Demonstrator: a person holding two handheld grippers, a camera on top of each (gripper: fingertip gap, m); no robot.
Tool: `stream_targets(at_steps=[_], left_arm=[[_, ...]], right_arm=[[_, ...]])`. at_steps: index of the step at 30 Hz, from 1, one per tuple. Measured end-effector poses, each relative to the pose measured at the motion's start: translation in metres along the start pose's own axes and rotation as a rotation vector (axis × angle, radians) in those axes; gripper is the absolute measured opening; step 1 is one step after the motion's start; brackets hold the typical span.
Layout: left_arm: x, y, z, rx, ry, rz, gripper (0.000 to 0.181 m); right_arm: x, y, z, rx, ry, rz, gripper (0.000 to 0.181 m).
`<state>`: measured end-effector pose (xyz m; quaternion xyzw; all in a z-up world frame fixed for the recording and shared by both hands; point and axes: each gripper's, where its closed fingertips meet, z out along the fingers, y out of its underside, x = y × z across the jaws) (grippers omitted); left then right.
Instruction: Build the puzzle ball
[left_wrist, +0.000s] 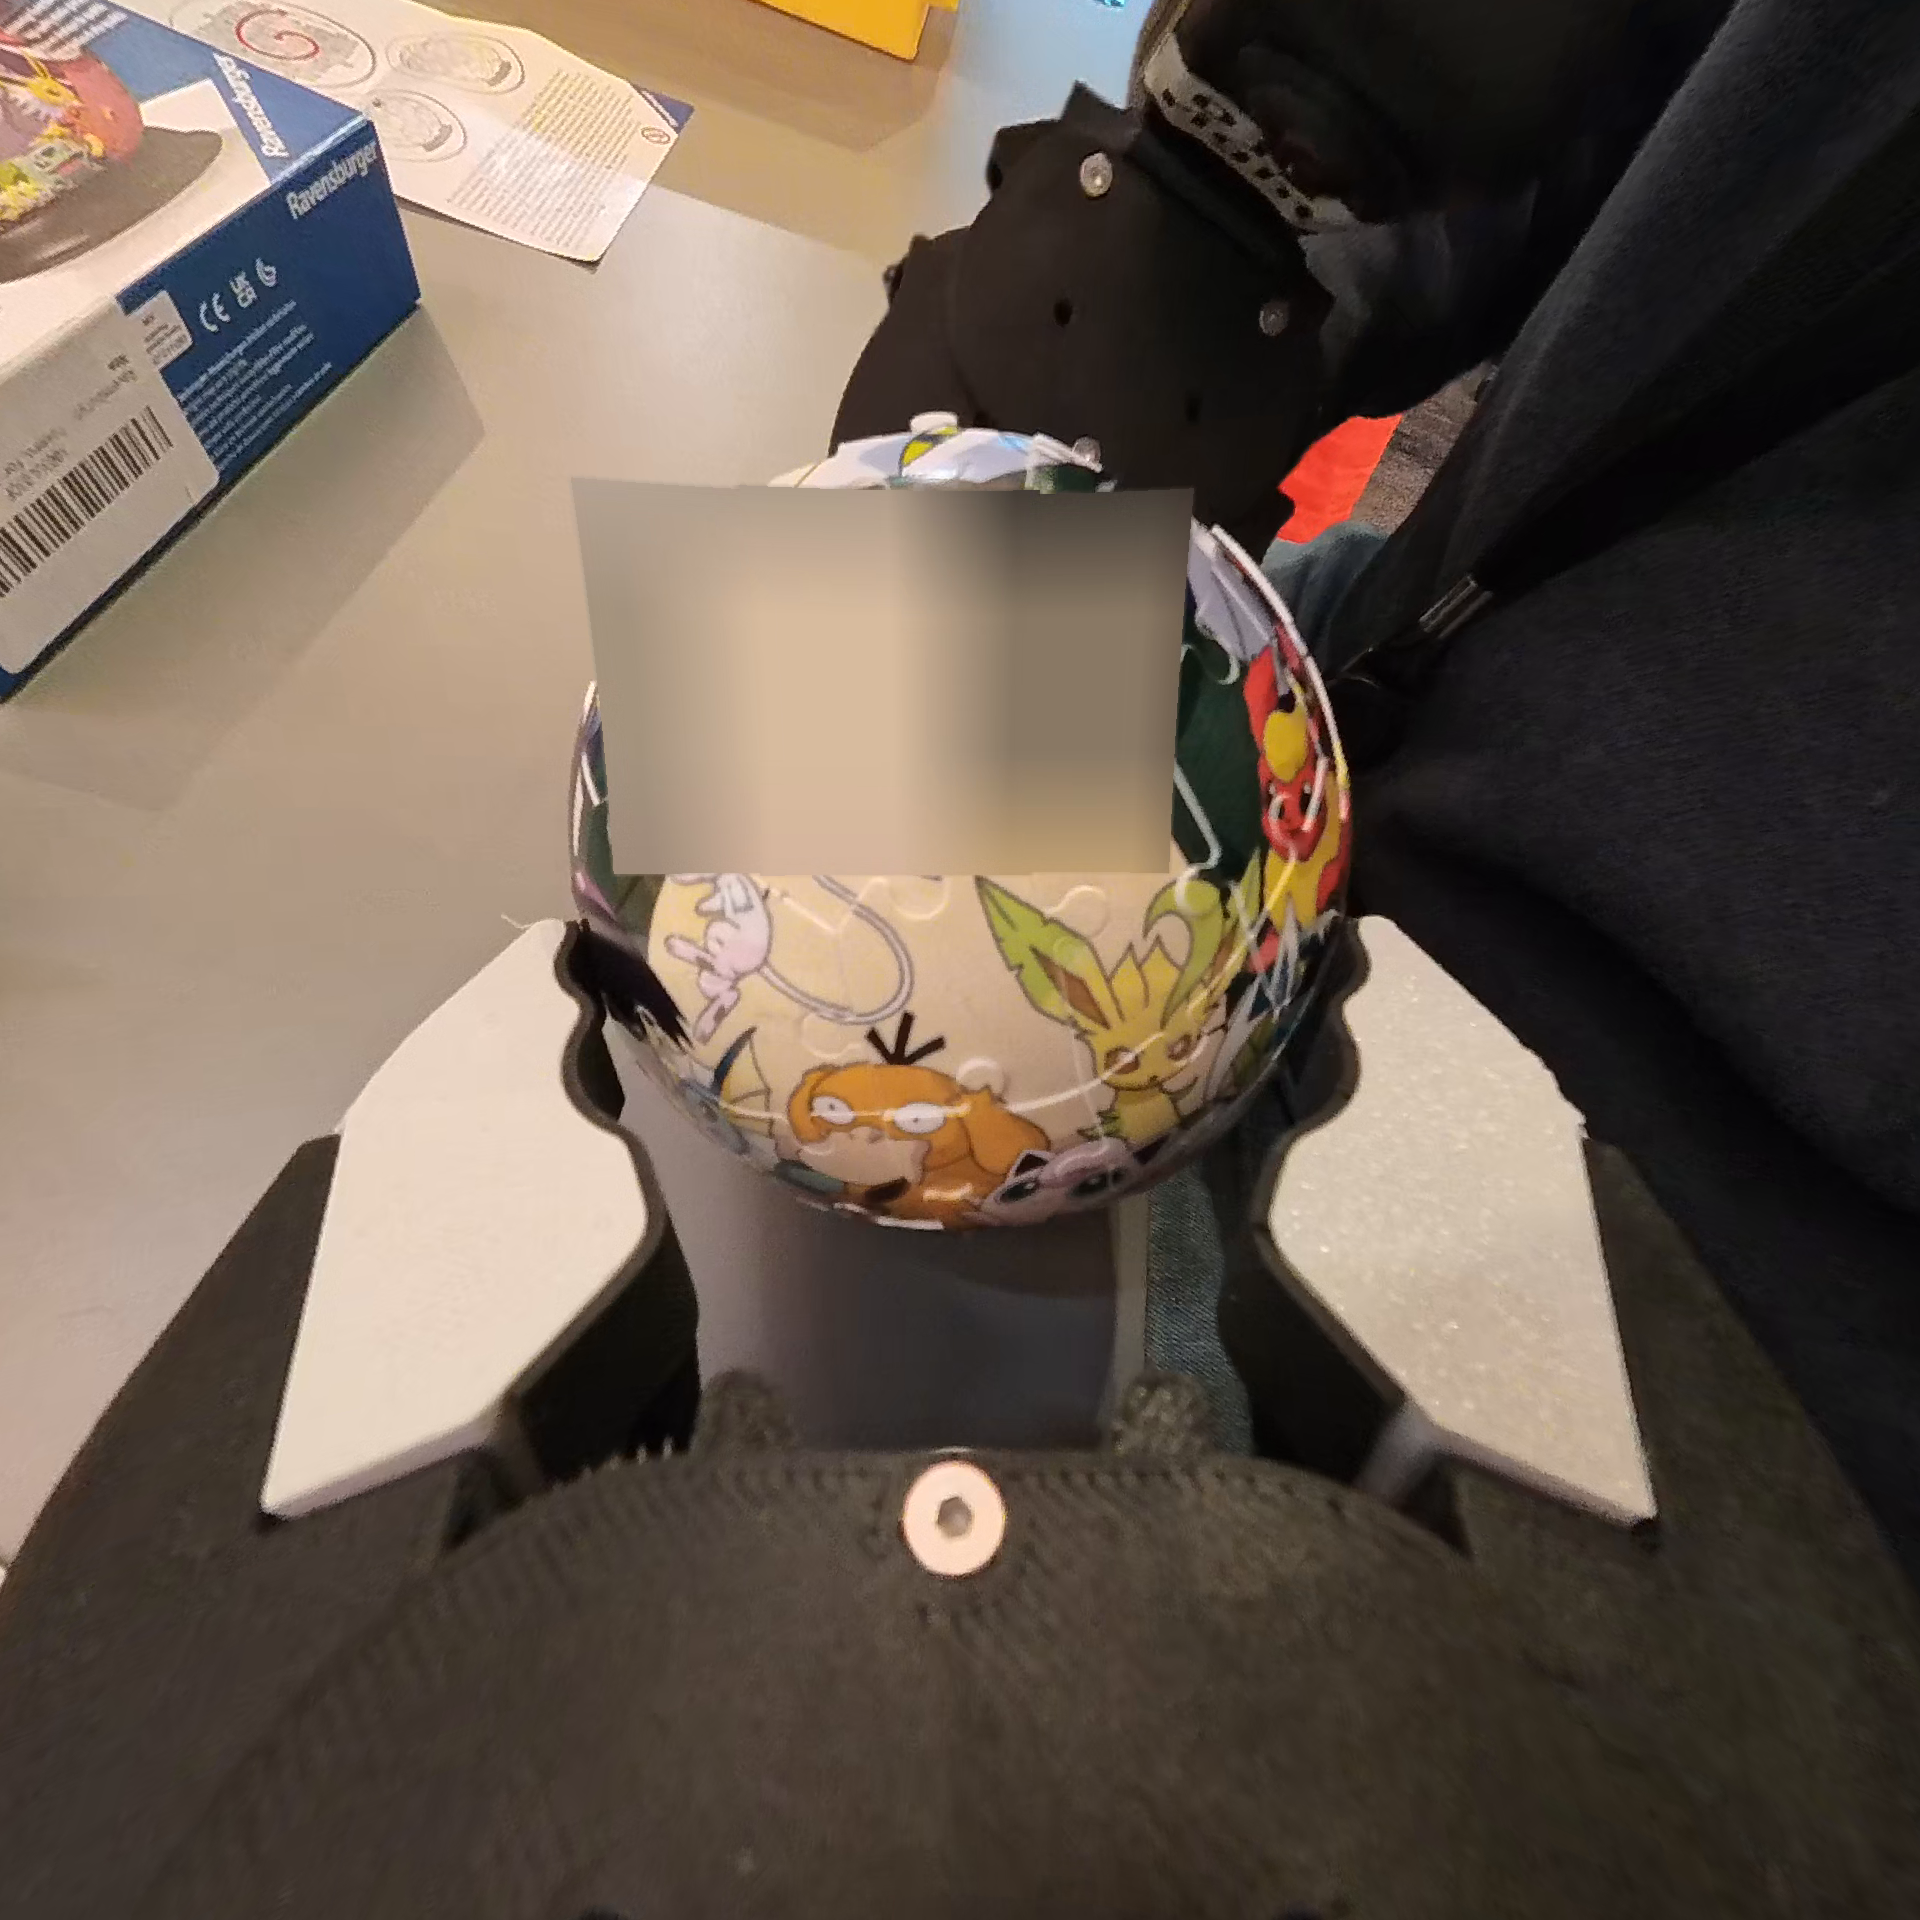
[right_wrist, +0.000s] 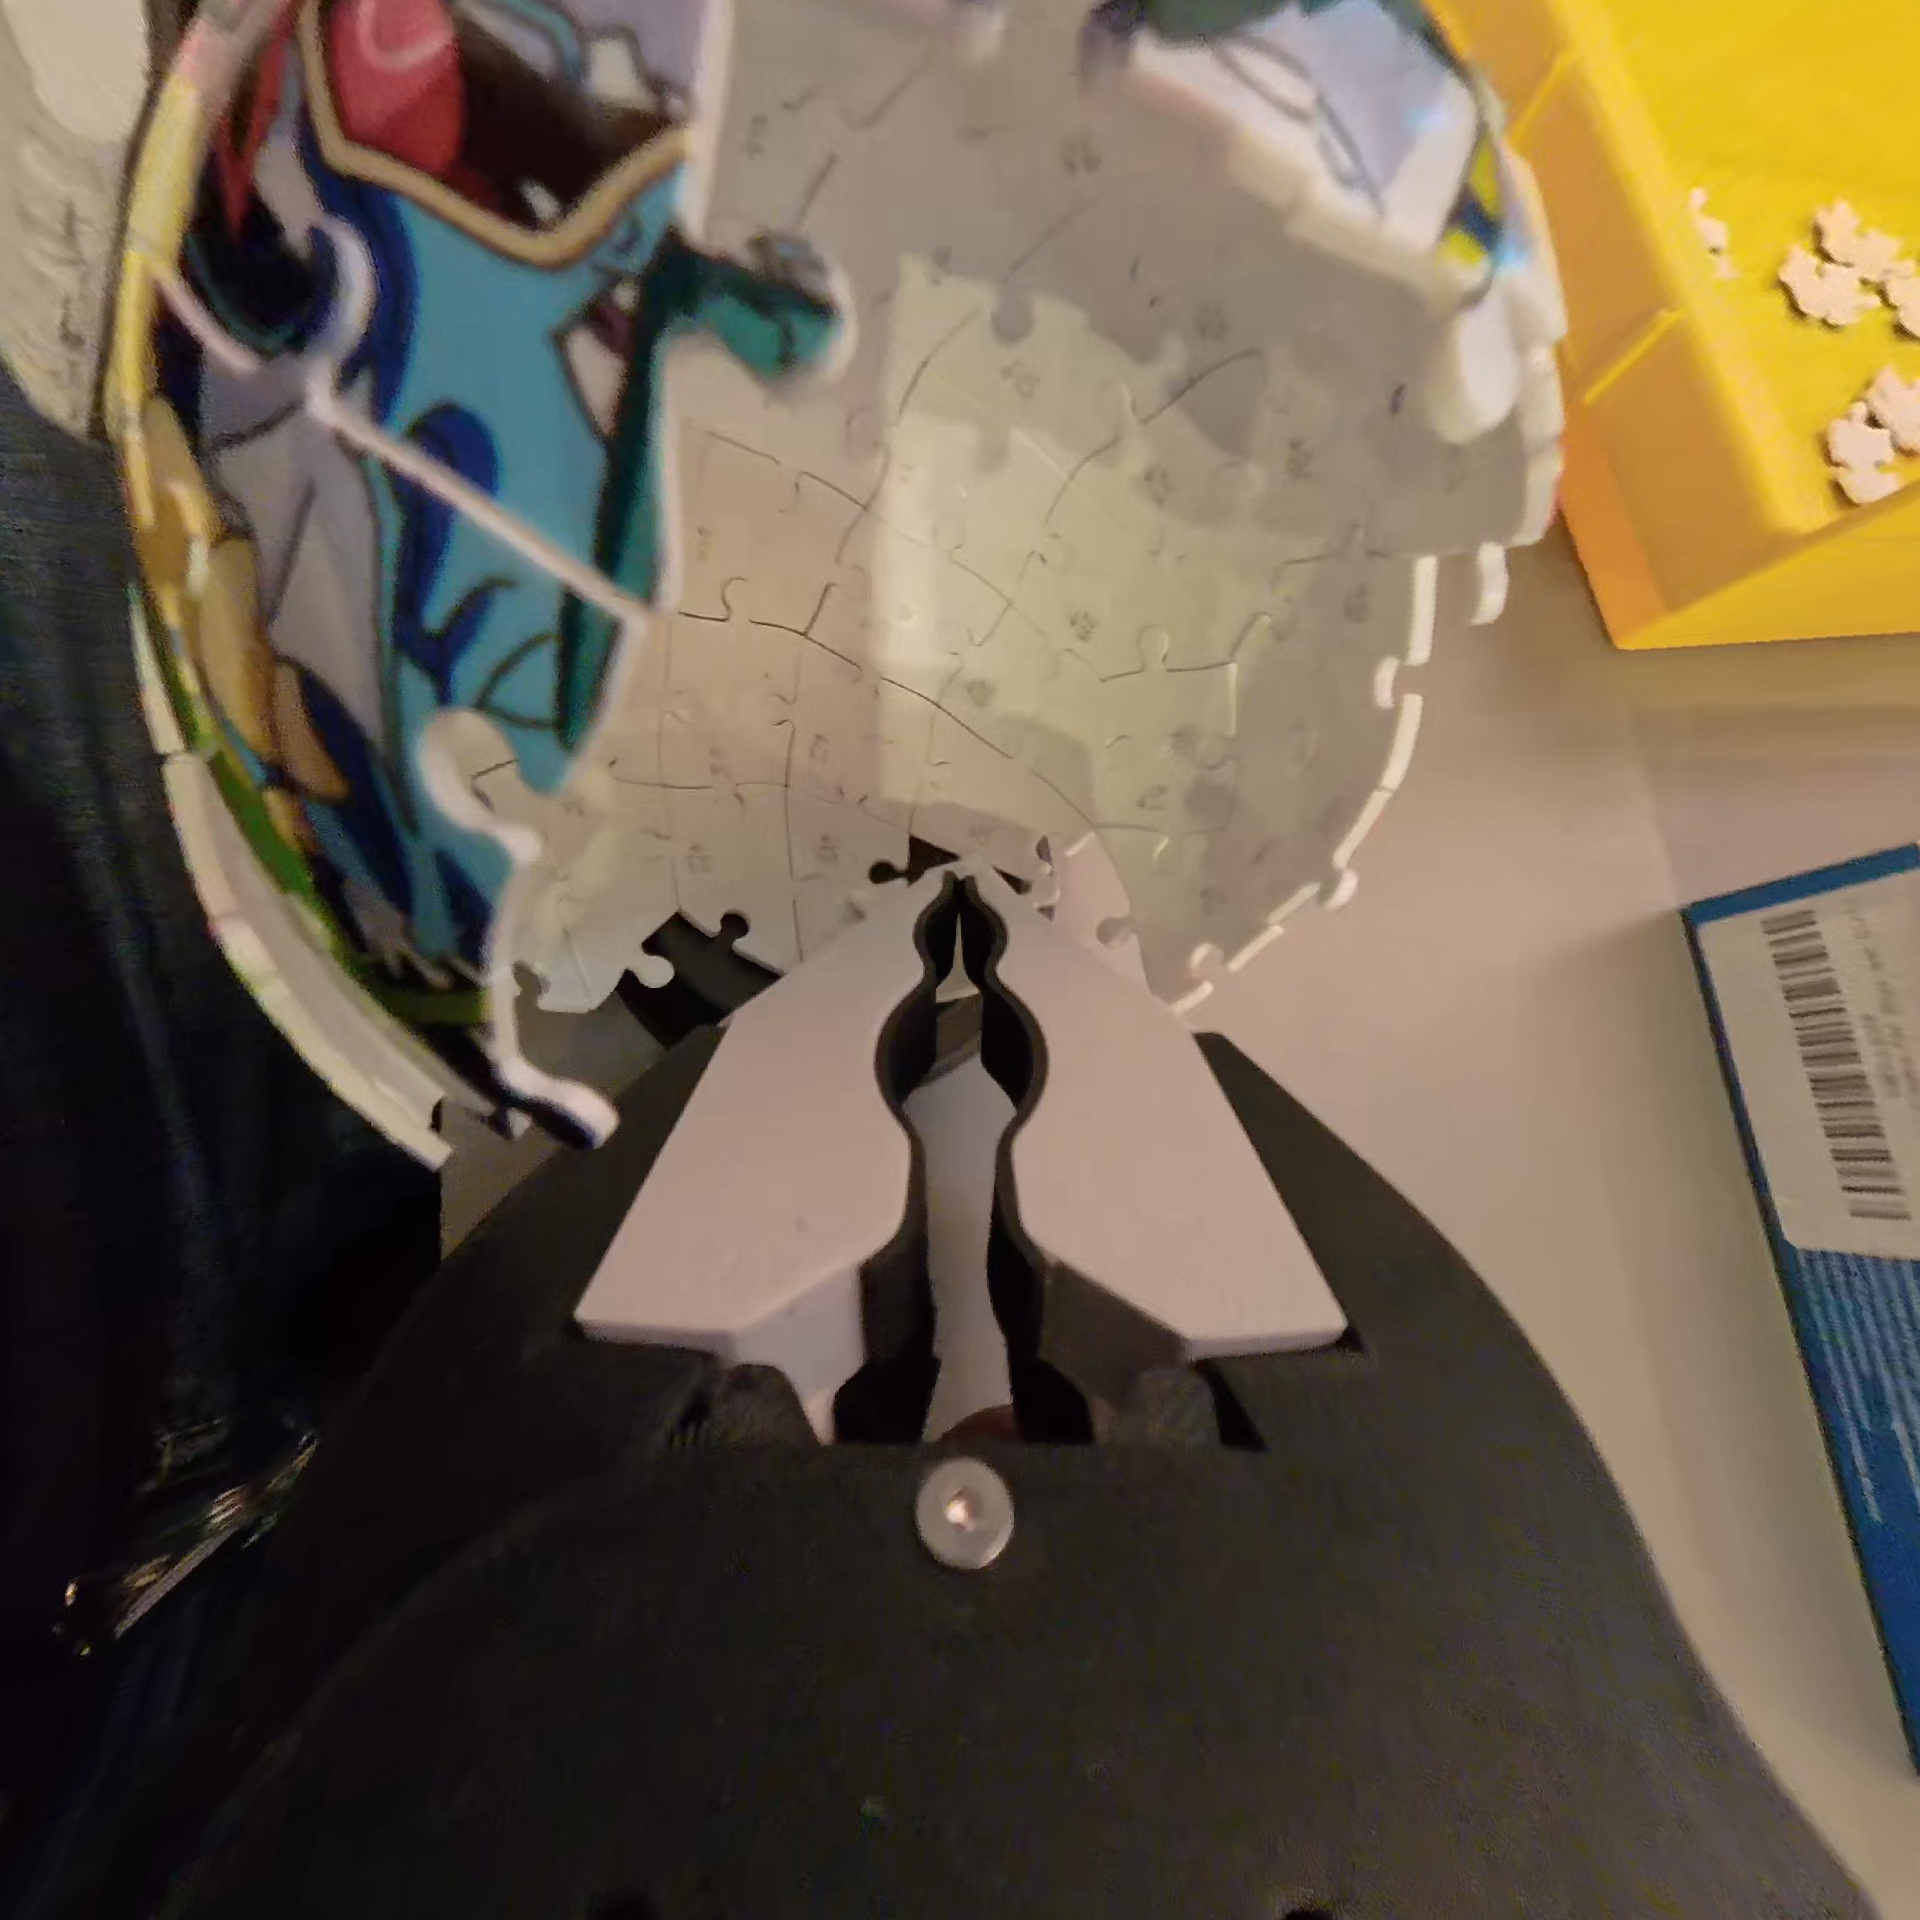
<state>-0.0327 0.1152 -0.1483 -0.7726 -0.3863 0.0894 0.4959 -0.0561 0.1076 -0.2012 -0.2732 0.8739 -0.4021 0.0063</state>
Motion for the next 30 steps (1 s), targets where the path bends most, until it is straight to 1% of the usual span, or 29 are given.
stream_targets(at_steps=[1, 5, 13, 17, 19, 21, 25, 30], left_arm=[[0.0, 0.0, 0.0, 0.001, 0.0, 0.0, 0.127], [0.0, 0.0, 0.0, 0.001, 0.0, -0.002, 0.128], [0.0, 0.0, 0.0, -0.002, -0.002, -0.002, 0.128], [0.0, 0.0, 0.0, -0.003, -0.002, -0.002, 0.128], [0.0, 0.0, 0.0, -0.002, -0.001, -0.003, 0.128], [0.0, 0.0, 0.0, -0.003, -0.001, -0.002, 0.128], [0.0, 0.0, 0.0, -0.003, -0.001, -0.002, 0.128], [0.0, 0.0, 0.001, -0.005, -0.002, -0.002, 0.128]], right_arm=[[0.002, 0.001, -0.001, -0.006, 0.015, 0.001, 0.0], [0.002, 0.001, -0.002, -0.003, 0.019, 0.039, 0.0], [0.005, -0.002, 0.001, 0.001, 0.063, 0.018, 0.0], [0.001, -0.009, -0.007, 0.051, 0.017, -0.02, 0.002], [-0.006, -0.007, -0.01, 0.044, -0.041, -0.074, 0.006], [-0.009, -0.003, -0.012, 0.033, -0.089, -0.08, 0.009], [-0.018, 0.005, -0.008, 0.006, -0.152, -0.118, 0.009], [-0.017, 0.001, 0.0, 0.008, -0.129, -0.129, 0.006]])
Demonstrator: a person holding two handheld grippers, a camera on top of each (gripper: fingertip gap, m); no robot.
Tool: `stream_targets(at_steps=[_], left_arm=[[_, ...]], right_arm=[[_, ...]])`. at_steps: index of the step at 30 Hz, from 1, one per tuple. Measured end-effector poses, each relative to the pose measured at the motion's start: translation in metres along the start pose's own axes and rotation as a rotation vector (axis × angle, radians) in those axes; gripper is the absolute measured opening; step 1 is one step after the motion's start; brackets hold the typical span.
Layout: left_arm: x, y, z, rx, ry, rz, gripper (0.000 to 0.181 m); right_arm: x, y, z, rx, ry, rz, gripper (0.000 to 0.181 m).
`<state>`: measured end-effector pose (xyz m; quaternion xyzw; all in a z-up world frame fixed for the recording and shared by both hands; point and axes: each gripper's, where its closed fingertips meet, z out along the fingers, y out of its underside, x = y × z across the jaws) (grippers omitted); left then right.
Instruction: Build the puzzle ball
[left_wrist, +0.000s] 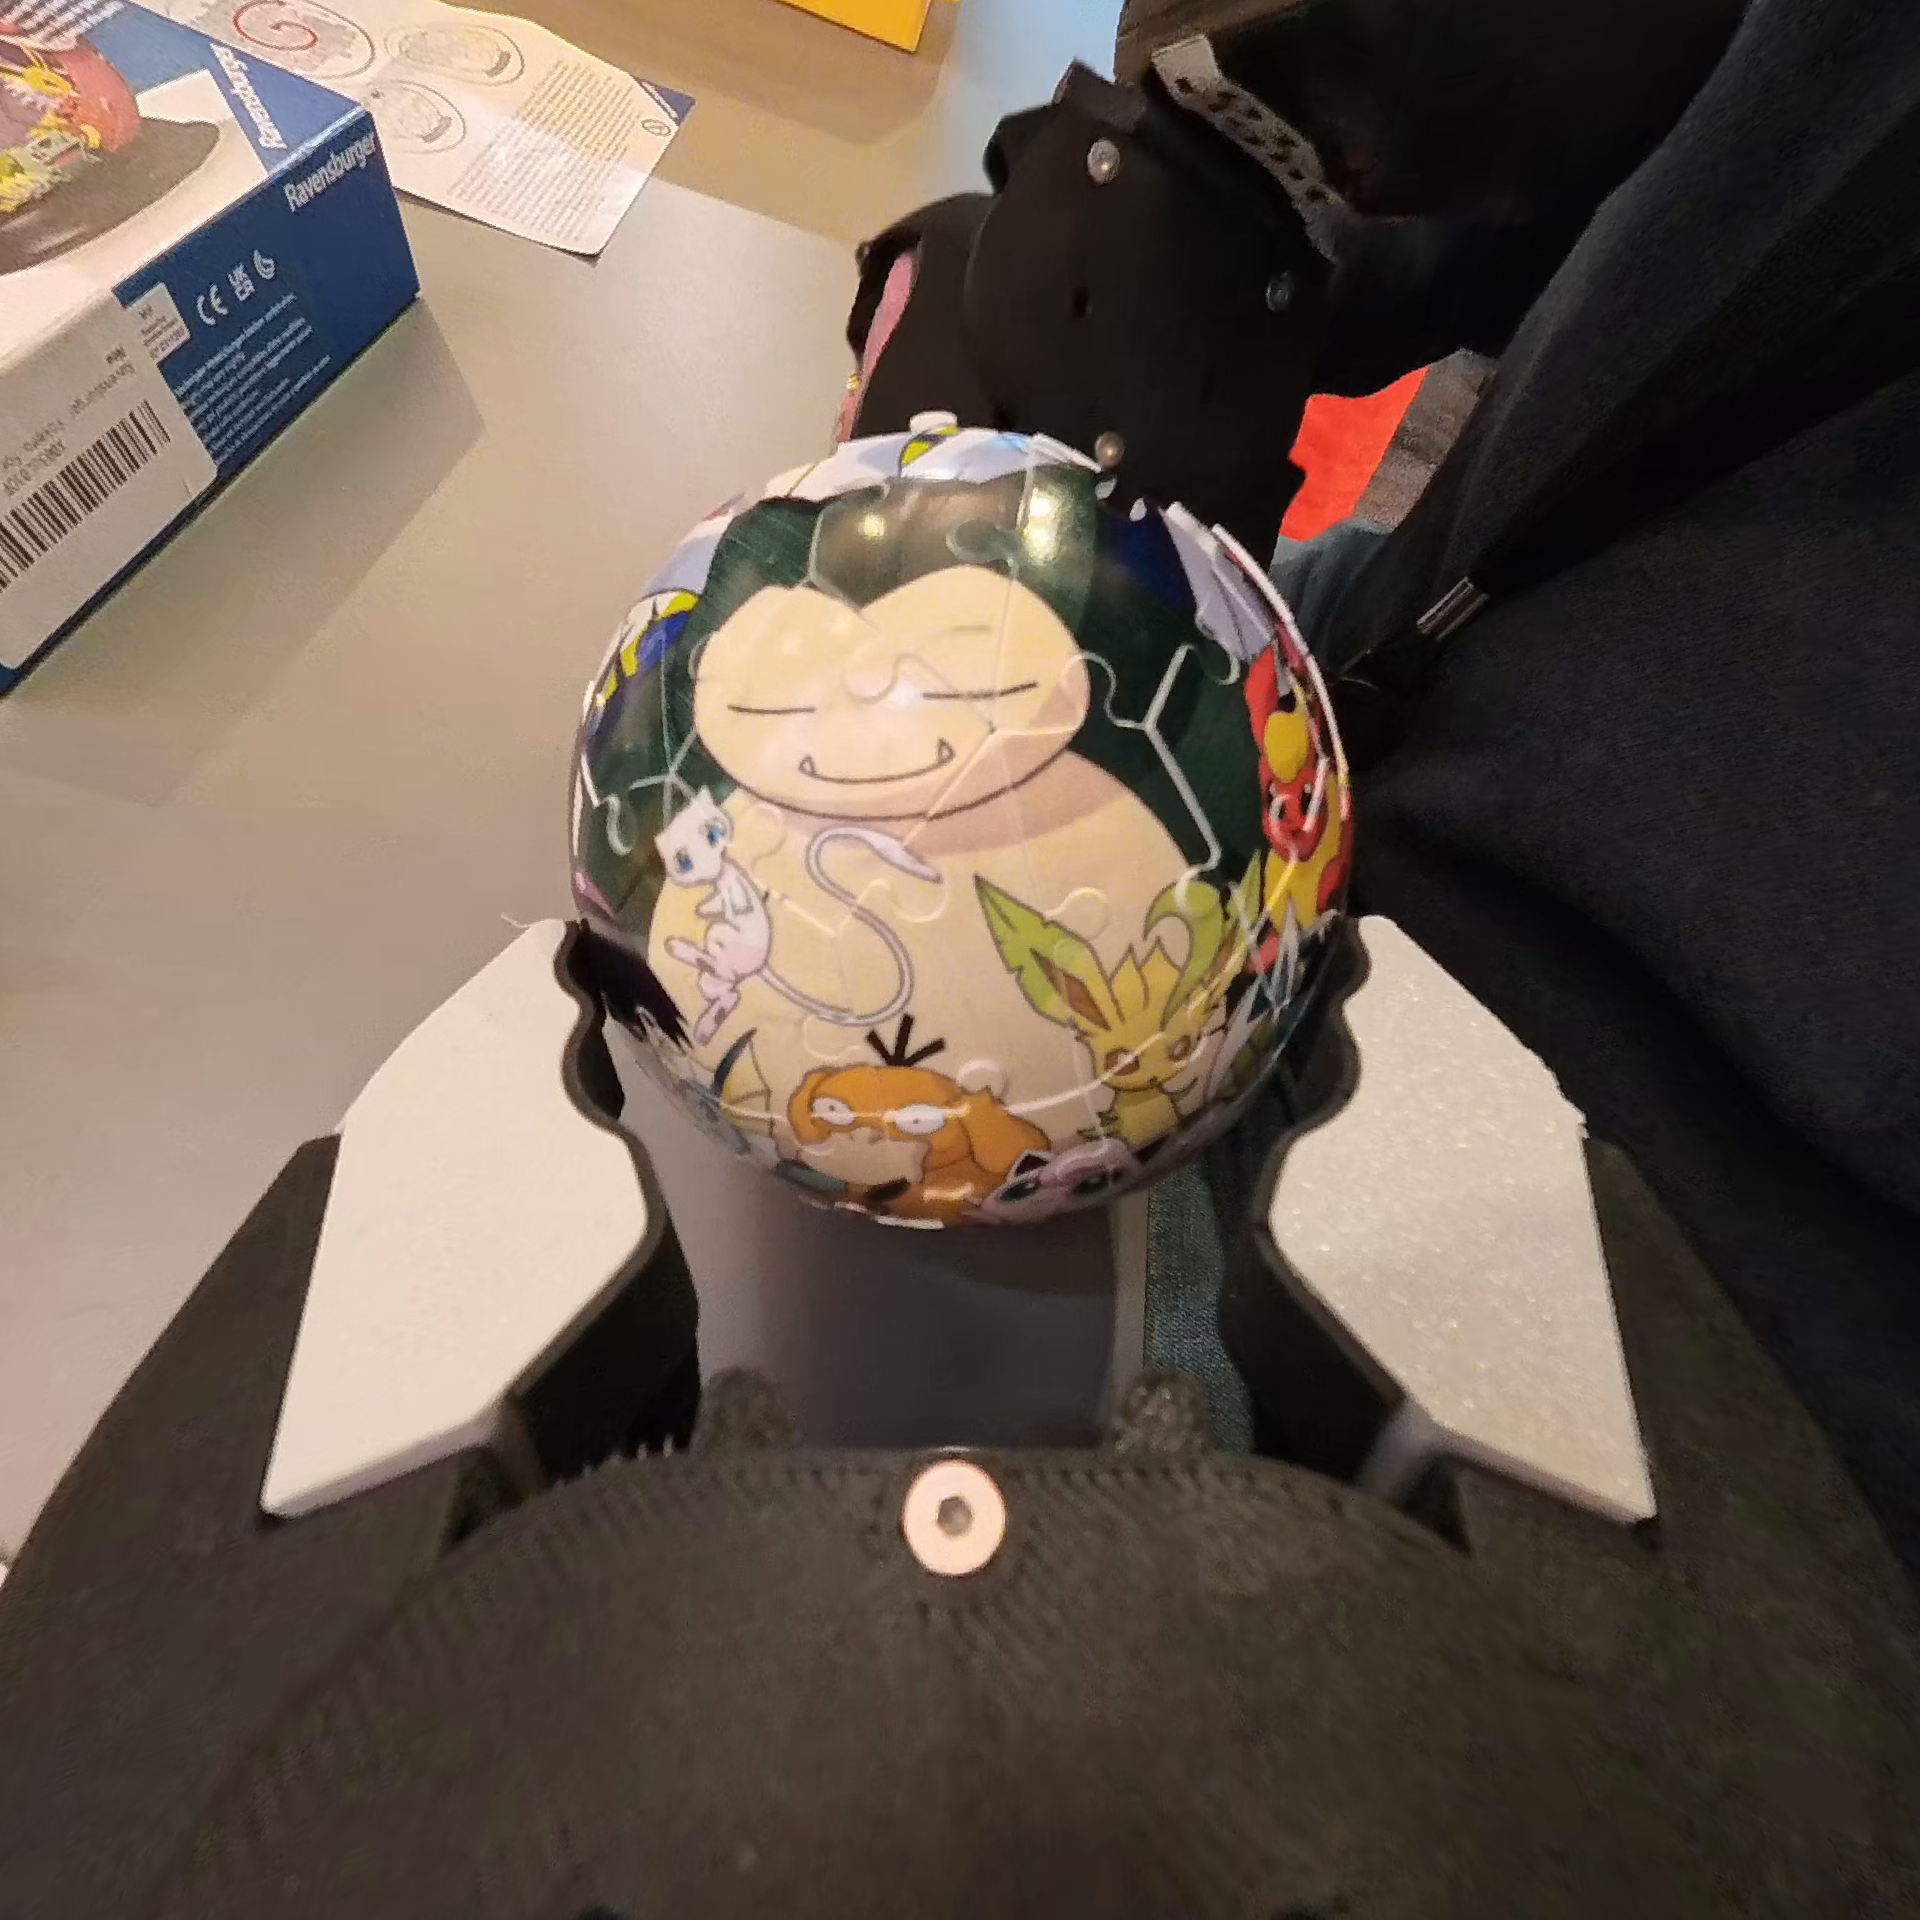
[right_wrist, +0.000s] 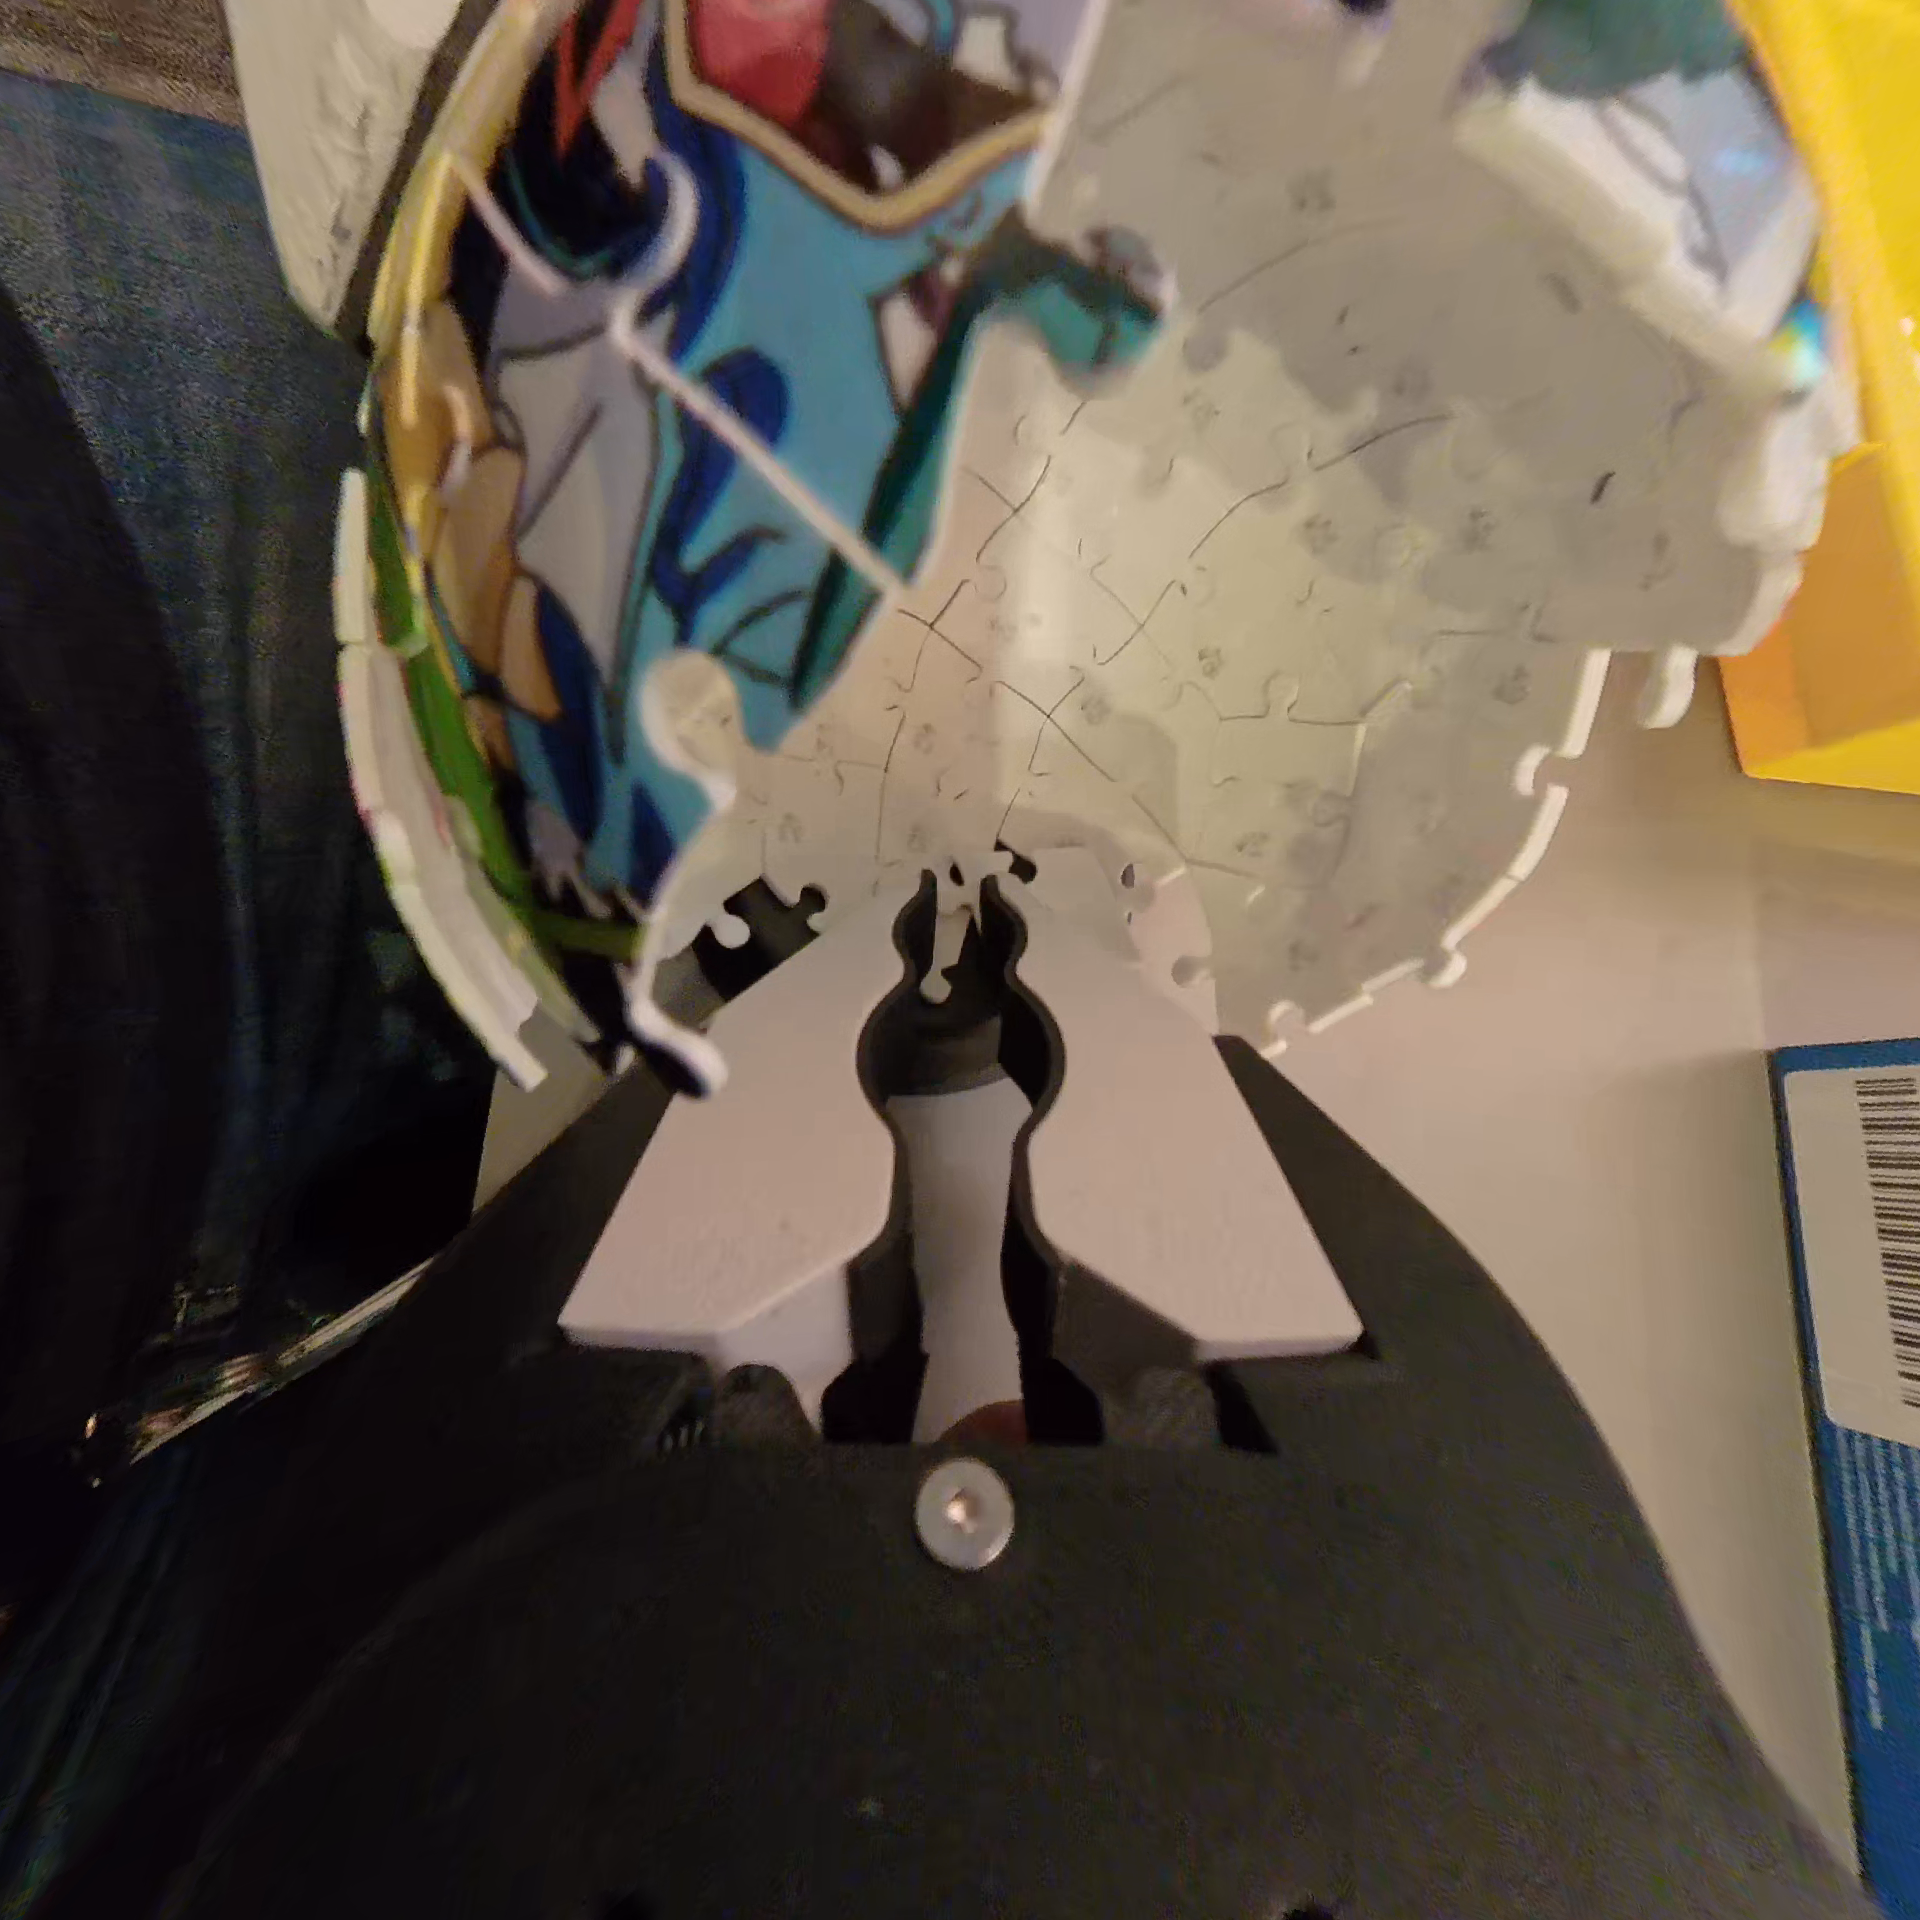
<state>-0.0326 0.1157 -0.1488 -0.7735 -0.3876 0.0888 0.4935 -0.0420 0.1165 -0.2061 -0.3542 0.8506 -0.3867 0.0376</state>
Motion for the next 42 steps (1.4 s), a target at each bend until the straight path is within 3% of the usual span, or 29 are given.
stream_targets(at_steps=[9, 15, 22, 28, 37, 39, 42], left_arm=[[0.0, 0.0, 0.0, 0.004, 0.002, -0.004, 0.128], [0.0, 0.0, 0.0, 0.001, 0.0, -0.002, 0.128], [-0.001, 0.001, 0.0, -0.001, -0.004, -0.001, 0.128], [-0.001, 0.001, 0.0, -0.001, -0.001, -0.002, 0.127], [-0.001, 0.001, 0.0, -0.004, -0.003, -0.001, 0.127], [-0.001, 0.001, 0.0, -0.005, -0.003, 0.0, 0.127], [-0.001, 0.001, 0.0, -0.005, -0.003, -0.001, 0.127]], right_arm=[[0.004, -0.008, 0.002, 0.029, 0.018, 0.008, 0.006], [0.012, -0.004, 0.003, -0.021, 0.071, -0.048, 0.011], [0.015, 0.001, -0.003, -0.062, 0.105, 0.012, 0.013], [0.018, 0.003, -0.009, -0.058, 0.124, 0.026, 0.03], [0.017, 0.009, -0.011, -0.076, 0.104, 0.056, 0.026], [0.018, 0.008, -0.012, -0.071, 0.112, 0.064, 0.012], [0.018, 0.01, -0.014, -0.071, 0.116, 0.09, 0.012]])
